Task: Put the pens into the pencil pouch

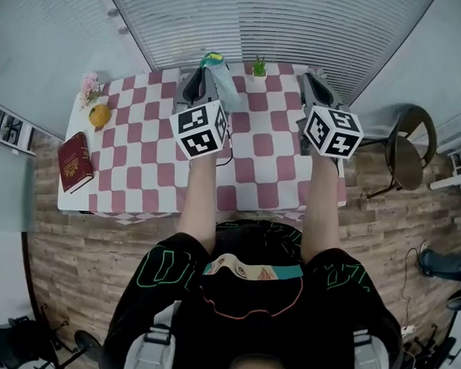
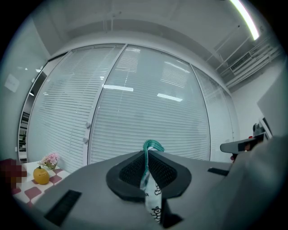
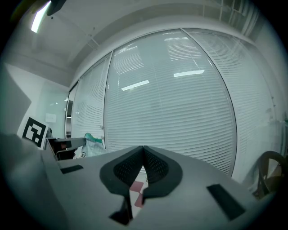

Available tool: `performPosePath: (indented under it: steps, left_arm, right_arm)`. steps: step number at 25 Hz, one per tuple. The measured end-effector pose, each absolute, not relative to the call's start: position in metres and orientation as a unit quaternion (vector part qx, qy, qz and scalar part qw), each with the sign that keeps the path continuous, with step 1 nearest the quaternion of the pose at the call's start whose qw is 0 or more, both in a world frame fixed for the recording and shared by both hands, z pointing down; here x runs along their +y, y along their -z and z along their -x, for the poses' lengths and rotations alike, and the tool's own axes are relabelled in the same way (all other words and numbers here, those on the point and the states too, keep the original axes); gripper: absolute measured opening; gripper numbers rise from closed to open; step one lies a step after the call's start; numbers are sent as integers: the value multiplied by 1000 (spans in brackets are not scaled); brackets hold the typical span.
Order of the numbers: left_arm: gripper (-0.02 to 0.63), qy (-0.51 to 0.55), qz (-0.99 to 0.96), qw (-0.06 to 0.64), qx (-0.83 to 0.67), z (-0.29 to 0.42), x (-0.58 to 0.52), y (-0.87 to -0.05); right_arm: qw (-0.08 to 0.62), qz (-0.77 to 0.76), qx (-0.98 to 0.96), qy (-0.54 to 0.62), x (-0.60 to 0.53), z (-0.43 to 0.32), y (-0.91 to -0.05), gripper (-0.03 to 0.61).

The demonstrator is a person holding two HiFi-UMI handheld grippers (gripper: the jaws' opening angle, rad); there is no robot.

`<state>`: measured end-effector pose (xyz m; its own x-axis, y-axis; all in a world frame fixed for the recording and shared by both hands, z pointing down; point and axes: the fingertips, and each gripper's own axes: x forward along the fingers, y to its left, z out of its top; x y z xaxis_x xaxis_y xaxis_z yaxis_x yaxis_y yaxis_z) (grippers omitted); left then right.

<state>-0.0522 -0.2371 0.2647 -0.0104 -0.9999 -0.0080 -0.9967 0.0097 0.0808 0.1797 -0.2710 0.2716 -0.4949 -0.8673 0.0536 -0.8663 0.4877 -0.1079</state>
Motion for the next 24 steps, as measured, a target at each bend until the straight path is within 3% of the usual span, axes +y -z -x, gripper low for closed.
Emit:
performPosePath:
  steps: [24]
  left_arm:
    - [18, 31, -701, 29, -712, 41, -248, -274]
  right_arm:
    - [-9, 474, 879, 57, -282, -180, -278, 3]
